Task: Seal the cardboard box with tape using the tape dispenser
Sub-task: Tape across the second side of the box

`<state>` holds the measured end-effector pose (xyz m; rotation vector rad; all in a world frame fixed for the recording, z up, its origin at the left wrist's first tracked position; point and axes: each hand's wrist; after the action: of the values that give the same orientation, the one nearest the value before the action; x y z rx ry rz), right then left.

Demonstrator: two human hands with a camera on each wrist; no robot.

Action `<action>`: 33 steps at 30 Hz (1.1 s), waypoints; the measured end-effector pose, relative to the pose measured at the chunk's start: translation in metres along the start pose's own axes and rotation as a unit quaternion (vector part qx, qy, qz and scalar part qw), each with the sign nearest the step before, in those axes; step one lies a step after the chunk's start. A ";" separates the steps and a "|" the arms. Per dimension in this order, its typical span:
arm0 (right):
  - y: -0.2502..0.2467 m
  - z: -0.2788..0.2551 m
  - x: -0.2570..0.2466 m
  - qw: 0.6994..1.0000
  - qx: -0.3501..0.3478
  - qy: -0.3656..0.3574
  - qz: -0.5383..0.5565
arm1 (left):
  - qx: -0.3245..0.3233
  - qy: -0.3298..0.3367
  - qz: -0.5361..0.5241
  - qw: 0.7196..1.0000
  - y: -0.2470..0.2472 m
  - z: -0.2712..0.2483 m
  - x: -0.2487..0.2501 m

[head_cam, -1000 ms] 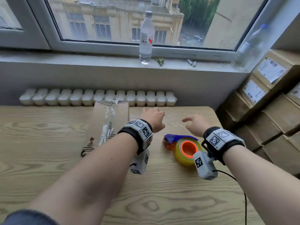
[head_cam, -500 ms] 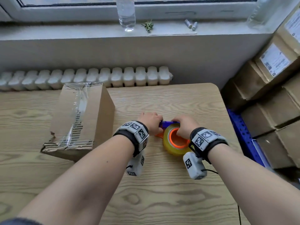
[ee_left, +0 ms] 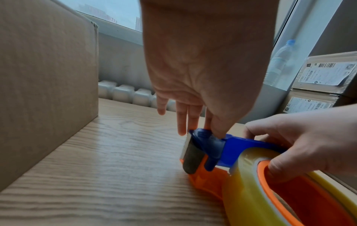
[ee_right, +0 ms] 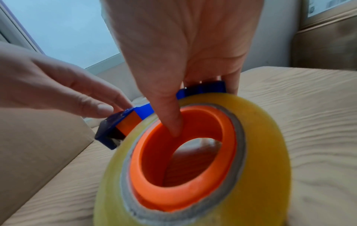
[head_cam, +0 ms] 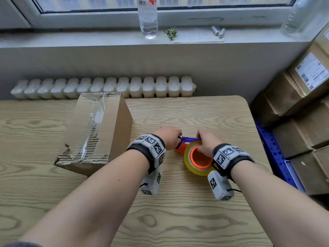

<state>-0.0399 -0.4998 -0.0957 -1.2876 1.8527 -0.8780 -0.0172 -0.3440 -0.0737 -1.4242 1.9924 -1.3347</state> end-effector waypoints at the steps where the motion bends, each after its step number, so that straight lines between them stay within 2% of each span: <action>1: -0.002 -0.003 0.000 1.000 0.000 0.002 -0.002 | 0.003 0.000 -0.004 1.000 -0.002 -0.002 -0.001; 8: -0.017 -0.026 -0.009 0.999 0.036 -0.006 0.002 | 0.028 0.000 -0.013 1.000 -0.014 -0.027 -0.008; 13: -0.027 -0.046 -0.023 0.998 0.060 -0.007 0.010 | 0.088 -0.006 -0.012 0.996 -0.024 -0.055 -0.019; 21: -0.056 -0.089 -0.057 0.988 0.152 -0.022 0.011 | 0.137 -0.029 -0.077 0.987 -0.045 -0.104 -0.047; 27: -0.067 -0.117 -0.077 0.982 0.180 -0.043 0.040 | 0.173 -0.050 -0.140 0.974 -0.058 -0.133 -0.060; 29: -0.070 -0.124 -0.083 0.980 0.190 -0.049 0.040 | 0.188 -0.046 -0.210 0.958 -0.060 -0.137 -0.063; 33: -0.073 -0.133 -0.091 0.974 0.210 -0.059 0.056 | 0.195 -0.028 -0.401 0.895 -0.068 -0.146 -0.059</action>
<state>-0.0943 -0.4151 0.0503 -0.9410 1.5268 -1.0402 -0.0603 -0.2247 0.0420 -2.1193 0.9868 -1.8334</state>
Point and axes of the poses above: each hand's wrist, its own z-axis towards the middle knuckle, its own y-axis out of the palm, x = y × z, and after that the axes turned 7 degrees about y, right-handed
